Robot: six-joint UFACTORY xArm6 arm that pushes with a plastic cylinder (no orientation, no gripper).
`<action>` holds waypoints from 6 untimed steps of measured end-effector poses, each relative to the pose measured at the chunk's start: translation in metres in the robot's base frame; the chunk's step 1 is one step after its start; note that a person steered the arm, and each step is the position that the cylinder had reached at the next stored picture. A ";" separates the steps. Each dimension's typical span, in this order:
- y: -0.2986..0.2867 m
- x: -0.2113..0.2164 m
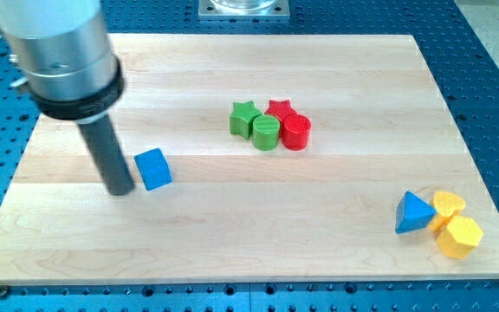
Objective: Push the cube into the triangle
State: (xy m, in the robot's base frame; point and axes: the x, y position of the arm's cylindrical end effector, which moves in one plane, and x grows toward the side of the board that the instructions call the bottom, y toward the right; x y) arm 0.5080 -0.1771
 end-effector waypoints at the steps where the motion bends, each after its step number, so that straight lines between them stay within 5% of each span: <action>1: -0.031 0.003; 5: 0.054 0.026; 6: 0.006 0.024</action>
State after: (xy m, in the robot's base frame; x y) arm 0.5317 -0.1712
